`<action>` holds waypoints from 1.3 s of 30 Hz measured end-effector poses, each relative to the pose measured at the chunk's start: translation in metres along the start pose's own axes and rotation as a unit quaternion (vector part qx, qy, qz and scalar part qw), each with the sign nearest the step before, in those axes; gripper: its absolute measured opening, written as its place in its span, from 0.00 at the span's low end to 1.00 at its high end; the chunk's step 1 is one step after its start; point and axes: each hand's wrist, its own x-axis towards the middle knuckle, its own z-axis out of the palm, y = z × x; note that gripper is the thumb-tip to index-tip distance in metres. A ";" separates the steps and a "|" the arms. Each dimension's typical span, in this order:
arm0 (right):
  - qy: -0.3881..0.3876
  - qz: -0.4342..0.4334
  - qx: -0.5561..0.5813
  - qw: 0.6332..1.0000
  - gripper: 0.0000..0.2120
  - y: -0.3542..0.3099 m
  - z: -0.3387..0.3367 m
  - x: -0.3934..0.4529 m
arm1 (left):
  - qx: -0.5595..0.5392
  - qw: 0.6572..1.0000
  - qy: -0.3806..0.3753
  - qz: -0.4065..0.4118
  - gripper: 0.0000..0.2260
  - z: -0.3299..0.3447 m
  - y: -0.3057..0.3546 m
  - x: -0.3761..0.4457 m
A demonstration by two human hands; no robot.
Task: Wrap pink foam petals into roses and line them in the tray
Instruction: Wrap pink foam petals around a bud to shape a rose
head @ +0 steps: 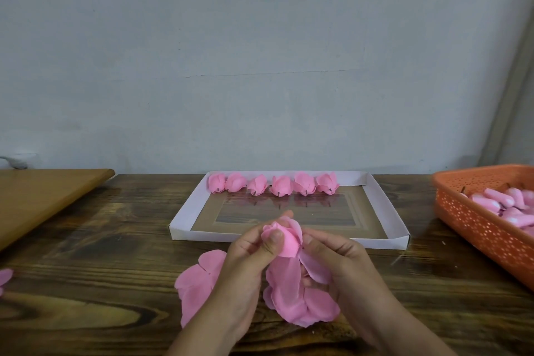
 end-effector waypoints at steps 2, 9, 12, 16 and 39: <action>-0.016 0.003 -0.001 1.000 0.13 -0.001 -0.001 -0.001 | 0.014 1.000 -0.007 0.009 0.18 0.000 0.000 -0.001; -0.040 -0.009 -0.036 0.999 0.15 -0.004 0.001 -0.004 | 0.021 0.999 0.013 0.027 0.22 -0.001 -0.005 0.001; -0.055 -0.004 -0.022 0.998 0.14 -0.004 0.000 -0.005 | 0.023 0.999 0.022 0.035 0.17 -0.001 -0.006 0.002; -0.055 0.006 -0.019 0.998 0.15 -0.005 0.000 -0.005 | -0.003 0.999 0.028 0.032 0.16 0.001 -0.007 0.002; -0.011 0.040 0.019 0.999 0.14 0.003 -0.002 0.001 | -0.014 0.996 0.078 0.046 0.19 -0.003 -0.013 0.006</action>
